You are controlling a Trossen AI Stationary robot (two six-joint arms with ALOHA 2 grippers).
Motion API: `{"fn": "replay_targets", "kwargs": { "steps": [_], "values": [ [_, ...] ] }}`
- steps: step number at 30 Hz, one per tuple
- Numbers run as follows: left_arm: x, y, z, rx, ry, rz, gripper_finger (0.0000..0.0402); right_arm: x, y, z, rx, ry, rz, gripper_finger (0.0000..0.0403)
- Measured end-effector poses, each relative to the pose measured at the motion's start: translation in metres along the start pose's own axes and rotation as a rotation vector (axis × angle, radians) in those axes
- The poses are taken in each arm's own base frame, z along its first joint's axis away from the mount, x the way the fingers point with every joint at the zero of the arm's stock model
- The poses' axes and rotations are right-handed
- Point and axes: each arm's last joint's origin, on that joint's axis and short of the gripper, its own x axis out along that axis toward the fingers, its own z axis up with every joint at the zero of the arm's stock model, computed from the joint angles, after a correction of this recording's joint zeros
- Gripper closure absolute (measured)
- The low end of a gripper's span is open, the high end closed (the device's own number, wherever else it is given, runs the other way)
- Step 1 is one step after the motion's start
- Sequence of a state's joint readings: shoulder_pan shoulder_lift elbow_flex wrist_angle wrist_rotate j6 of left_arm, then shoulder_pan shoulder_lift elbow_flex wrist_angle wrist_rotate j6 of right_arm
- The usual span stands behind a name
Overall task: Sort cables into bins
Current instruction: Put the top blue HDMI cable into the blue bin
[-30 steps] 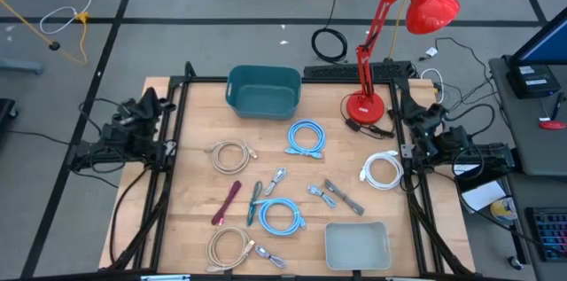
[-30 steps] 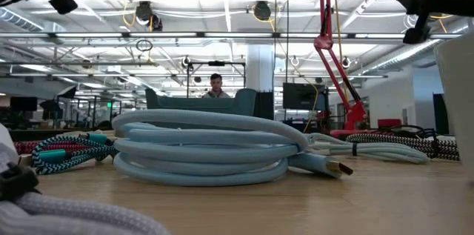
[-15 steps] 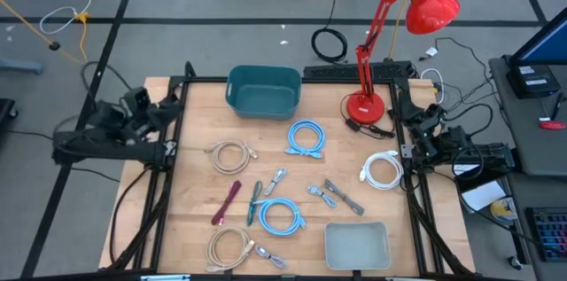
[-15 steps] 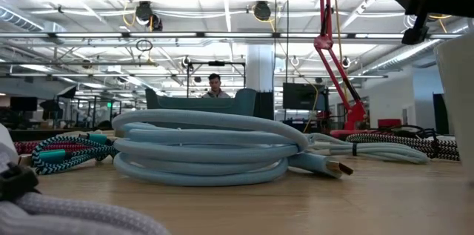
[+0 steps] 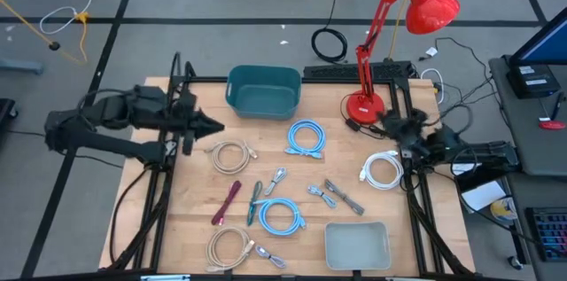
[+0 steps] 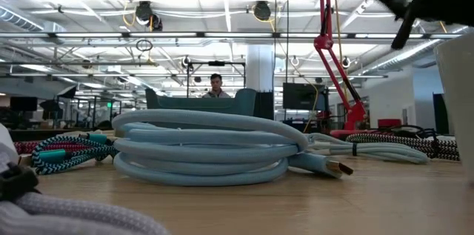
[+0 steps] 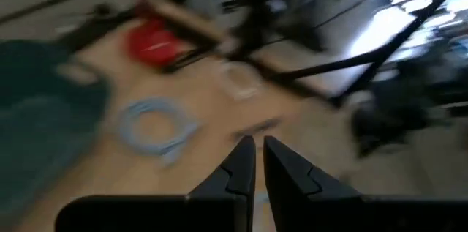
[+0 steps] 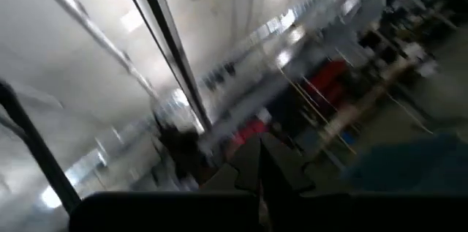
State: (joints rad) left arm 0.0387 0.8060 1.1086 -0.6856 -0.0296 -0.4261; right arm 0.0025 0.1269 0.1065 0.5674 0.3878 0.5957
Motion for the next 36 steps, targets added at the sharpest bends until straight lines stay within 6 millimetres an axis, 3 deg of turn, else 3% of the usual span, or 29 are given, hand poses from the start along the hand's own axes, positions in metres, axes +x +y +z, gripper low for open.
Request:
{"fn": "replay_targets", "kwargs": {
  "steps": [3, 6, 10, 14, 22, 29, 36],
  "values": [
    [-0.005, 0.006, 0.0, 0.001, 0.045, 0.155, 0.0371, 0.018, 0.022, 0.017, -0.07, 0.062, 0.026, 0.0403],
    [-0.01, 0.009, -0.001, -0.03, 0.037, 0.179, 0.0371, 0.043, 0.048, 0.033, -0.158, 0.152, 0.037, 0.0403],
    [-0.013, 0.01, -0.002, -0.051, 0.039, 0.185, 0.0371, 0.077, 0.073, 0.038, -0.307, 0.314, -0.014, 0.0403],
    [-0.011, 0.013, -0.01, -0.067, 0.117, 0.224, 0.0371, 0.101, 0.082, 0.028, -0.399, 0.412, -0.025, 0.0403],
    [0.01, 0.027, -0.044, -0.129, 0.271, 0.306, 0.0371, 0.114, 0.061, -0.016, -0.423, 0.646, -0.147, 0.0403],
    [0.029, 0.033, -0.069, -0.171, 0.322, 0.302, 0.0371, 0.114, 0.034, -0.037, -0.293, 0.792, -0.399, 0.04],
    [0.036, 0.032, -0.074, -0.182, 0.302, 0.273, 0.0371, 0.111, 0.003, -0.056, -0.195, 0.975, -0.602, 0.0341]
  ]
}}
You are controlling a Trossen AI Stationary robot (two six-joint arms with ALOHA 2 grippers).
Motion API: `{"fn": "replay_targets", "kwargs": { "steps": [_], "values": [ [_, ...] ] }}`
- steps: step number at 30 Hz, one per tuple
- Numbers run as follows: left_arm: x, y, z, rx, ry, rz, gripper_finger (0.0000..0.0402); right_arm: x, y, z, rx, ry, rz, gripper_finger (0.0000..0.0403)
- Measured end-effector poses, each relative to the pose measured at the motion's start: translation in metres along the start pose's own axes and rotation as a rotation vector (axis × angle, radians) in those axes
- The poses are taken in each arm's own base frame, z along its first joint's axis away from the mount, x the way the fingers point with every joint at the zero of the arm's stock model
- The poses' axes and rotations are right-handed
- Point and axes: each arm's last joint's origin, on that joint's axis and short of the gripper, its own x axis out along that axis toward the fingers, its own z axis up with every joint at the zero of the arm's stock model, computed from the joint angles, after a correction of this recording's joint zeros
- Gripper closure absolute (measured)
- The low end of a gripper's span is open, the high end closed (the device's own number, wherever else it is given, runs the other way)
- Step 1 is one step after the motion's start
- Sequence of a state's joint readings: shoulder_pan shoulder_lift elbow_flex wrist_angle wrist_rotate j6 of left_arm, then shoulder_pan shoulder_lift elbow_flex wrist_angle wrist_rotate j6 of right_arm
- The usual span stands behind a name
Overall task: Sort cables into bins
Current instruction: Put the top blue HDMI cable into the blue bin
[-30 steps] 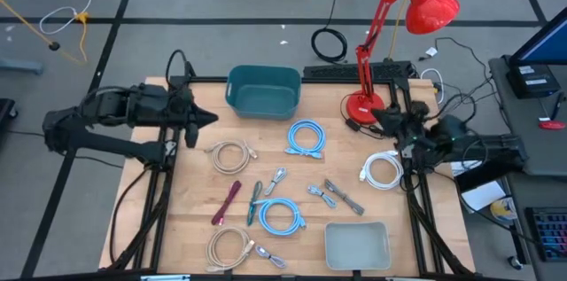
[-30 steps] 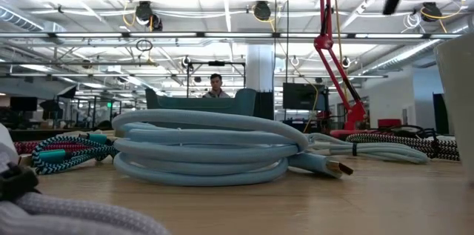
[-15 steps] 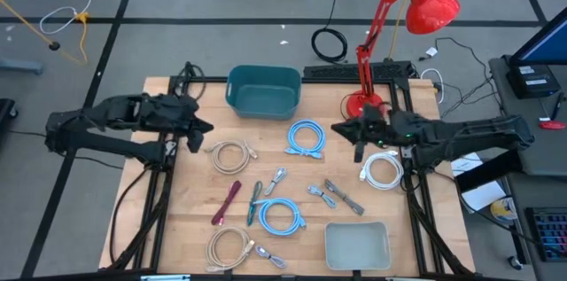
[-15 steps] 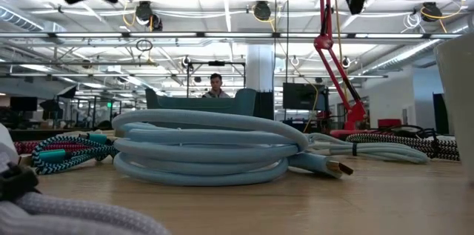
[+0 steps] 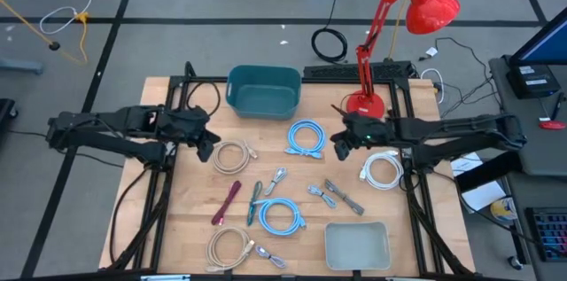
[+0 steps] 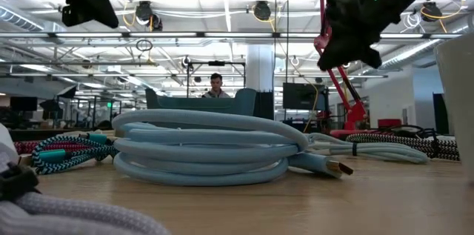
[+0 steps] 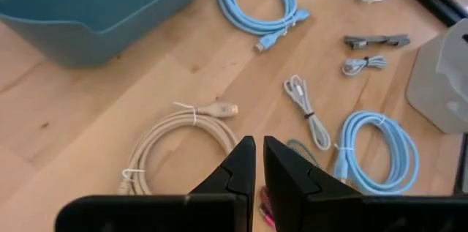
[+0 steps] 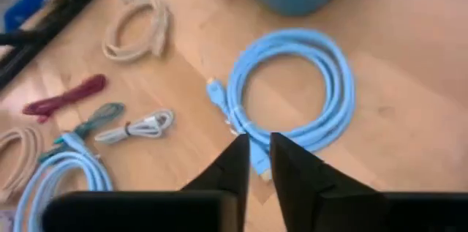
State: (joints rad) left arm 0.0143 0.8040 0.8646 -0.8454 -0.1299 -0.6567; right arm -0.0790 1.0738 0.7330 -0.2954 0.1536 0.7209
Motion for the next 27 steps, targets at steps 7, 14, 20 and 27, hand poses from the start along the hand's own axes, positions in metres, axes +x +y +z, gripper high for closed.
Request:
{"fn": "replay_targets", "kwargs": {
  "steps": [7, 14, 20, 27],
  "values": [
    [0.0, -0.004, 0.005, -0.002, -0.05, -0.043, 0.0371, 0.032, -0.001, 0.007, -0.08, 0.023, 0.061, 0.0254],
    [-0.001, -0.007, 0.006, -0.003, -0.045, -0.088, 0.0371, 0.054, -0.01, 0.022, -0.181, 0.061, -0.119, 0.023],
    [-0.001, -0.007, 0.006, -0.007, -0.04, -0.101, 0.0371, 0.072, -0.001, 0.047, -0.328, 0.141, -0.171, 0.023],
    [-0.001, -0.01, 0.004, -0.003, -0.034, -0.115, 0.0371, 0.101, 0.001, 0.059, -0.441, 0.292, -0.235, 0.023]
  ]
}}
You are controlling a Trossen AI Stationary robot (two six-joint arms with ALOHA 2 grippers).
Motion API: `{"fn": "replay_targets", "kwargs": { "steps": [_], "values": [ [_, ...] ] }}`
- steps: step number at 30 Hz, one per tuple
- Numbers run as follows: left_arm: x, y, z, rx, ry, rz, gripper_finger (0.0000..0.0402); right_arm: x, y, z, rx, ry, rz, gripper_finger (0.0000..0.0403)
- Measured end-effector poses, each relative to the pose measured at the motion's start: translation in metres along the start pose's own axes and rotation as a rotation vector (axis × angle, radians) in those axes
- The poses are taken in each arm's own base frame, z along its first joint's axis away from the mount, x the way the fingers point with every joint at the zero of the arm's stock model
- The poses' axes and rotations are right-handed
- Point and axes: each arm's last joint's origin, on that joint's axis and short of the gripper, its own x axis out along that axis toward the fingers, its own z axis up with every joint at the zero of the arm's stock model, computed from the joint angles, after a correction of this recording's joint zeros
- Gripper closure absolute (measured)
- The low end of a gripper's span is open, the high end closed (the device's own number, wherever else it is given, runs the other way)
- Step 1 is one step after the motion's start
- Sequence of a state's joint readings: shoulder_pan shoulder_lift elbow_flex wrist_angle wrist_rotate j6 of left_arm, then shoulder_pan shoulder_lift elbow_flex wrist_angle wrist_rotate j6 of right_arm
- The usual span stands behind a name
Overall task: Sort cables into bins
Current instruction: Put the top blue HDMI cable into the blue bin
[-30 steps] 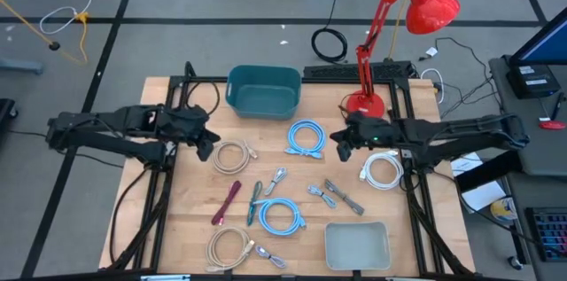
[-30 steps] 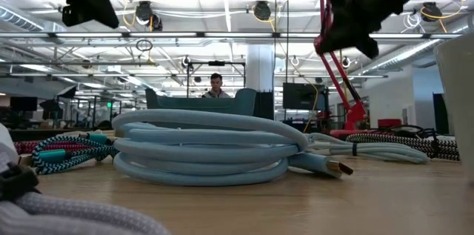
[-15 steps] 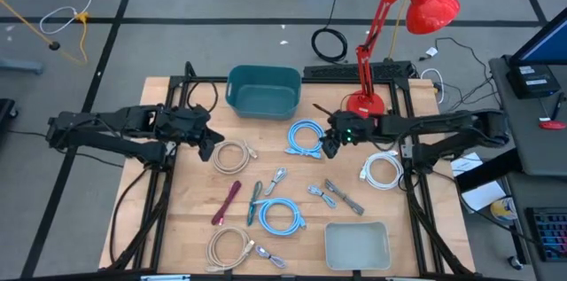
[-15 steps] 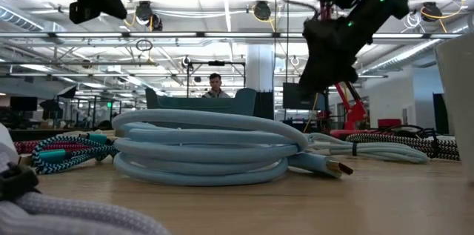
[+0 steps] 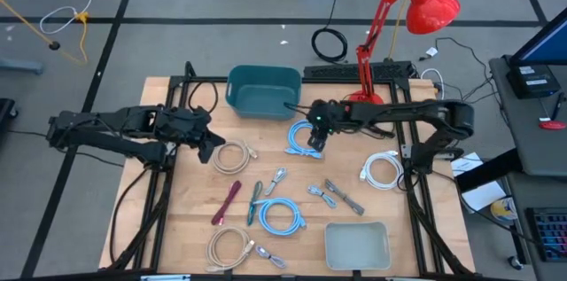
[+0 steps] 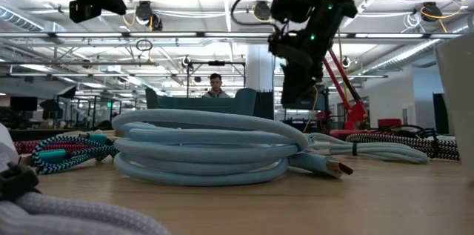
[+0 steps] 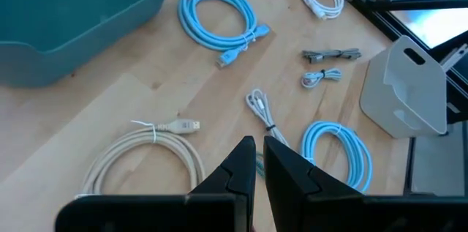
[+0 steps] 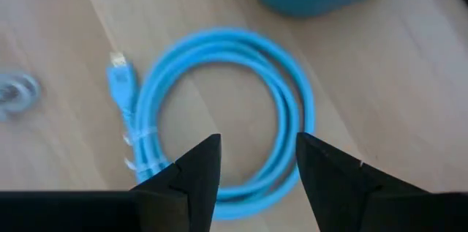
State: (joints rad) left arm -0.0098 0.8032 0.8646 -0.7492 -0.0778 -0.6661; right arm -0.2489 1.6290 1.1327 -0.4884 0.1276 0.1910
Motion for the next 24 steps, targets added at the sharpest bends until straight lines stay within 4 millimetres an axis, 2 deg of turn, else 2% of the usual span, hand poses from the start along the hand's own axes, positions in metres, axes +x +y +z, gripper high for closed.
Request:
{"fn": "replay_targets", "kwargs": {
  "steps": [8, 18, 24],
  "values": [
    [-0.001, -0.005, -0.004, 0.003, 0.02, -0.028, 0.0371, 0.037, -0.004, -0.006, 0.006, 0.137, -0.038, 0.0229],
    [-0.002, -0.011, -0.009, 0.01, 0.02, -0.034, 0.0371, 0.052, -0.012, -0.002, 0.031, 0.106, -0.046, 0.0229],
    [-0.002, -0.013, -0.01, 0.0, 0.018, -0.034, 0.0371, 0.067, -0.016, -0.007, 0.043, 0.148, -0.058, 0.0229]
  ]
}}
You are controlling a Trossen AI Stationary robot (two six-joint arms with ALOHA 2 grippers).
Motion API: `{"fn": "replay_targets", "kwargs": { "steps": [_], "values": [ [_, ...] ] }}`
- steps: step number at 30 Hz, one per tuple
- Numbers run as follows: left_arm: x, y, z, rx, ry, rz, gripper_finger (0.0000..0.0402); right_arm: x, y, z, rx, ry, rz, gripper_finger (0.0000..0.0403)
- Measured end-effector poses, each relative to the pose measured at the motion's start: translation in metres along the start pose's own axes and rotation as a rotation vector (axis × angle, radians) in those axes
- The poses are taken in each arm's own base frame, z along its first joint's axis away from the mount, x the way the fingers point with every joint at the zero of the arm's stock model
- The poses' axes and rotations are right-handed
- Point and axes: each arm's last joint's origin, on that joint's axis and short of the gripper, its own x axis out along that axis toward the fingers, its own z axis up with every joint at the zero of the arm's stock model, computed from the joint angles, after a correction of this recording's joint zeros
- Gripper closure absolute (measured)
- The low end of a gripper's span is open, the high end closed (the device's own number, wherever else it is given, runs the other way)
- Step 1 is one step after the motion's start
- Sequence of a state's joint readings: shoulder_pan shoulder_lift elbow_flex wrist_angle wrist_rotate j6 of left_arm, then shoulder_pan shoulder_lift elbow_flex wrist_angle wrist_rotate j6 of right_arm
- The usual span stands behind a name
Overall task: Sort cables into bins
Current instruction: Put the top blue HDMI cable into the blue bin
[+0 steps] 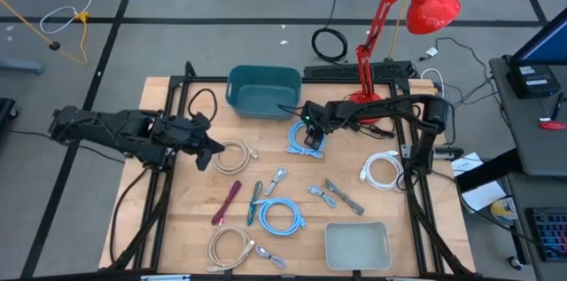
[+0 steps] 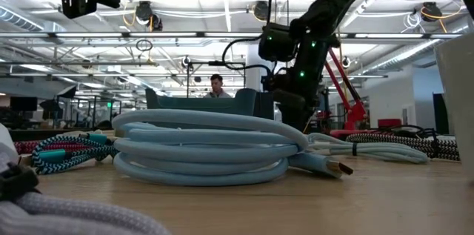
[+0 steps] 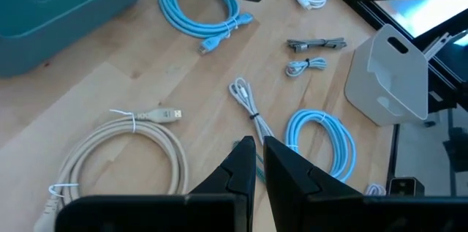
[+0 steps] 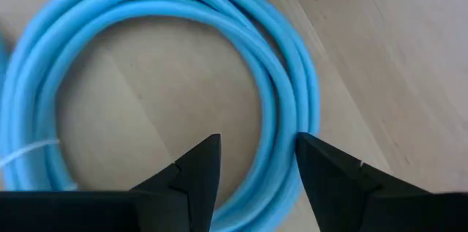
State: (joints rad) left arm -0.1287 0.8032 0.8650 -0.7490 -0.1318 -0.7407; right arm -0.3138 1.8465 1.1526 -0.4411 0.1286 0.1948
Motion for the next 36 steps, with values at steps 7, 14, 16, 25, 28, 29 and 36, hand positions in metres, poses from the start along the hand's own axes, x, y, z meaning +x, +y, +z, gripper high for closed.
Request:
{"fn": "replay_targets", "kwargs": {
  "steps": [7, 14, 16, 25, 28, 29, 36],
  "values": [
    [0.0, -0.003, -0.002, 0.009, 0.01, -0.015, 0.0371, 0.009, 0.002, 0.001, 0.006, -0.001, 0.041, 0.0229],
    [0.0, -0.003, -0.002, 0.002, 0.005, -0.009, 0.0371, 0.01, 0.003, 0.003, 0.035, -0.015, 0.05, 0.0233],
    [0.0, -0.003, -0.002, 0.002, 0.004, -0.009, 0.0371, 0.01, 0.003, 0.002, 0.035, -0.014, 0.05, 0.0241],
    [0.0, -0.003, -0.002, -0.007, 0.0, -0.013, 0.0371, 0.018, 0.001, -0.01, 0.048, 0.011, 0.039, 0.0324],
    [-0.001, -0.004, -0.001, -0.009, -0.011, -0.023, 0.0371, 0.021, 0.001, -0.015, 0.054, 0.024, 0.037, 0.0354],
    [-0.001, -0.004, -0.001, -0.009, -0.013, -0.025, 0.0371, 0.022, 0.001, -0.017, 0.053, 0.027, 0.036, 0.0362],
    [-0.001, -0.006, 0.001, -0.013, -0.033, -0.044, 0.0371, 0.026, 0.0, -0.025, 0.051, 0.05, 0.037, 0.0387]
  ]
}}
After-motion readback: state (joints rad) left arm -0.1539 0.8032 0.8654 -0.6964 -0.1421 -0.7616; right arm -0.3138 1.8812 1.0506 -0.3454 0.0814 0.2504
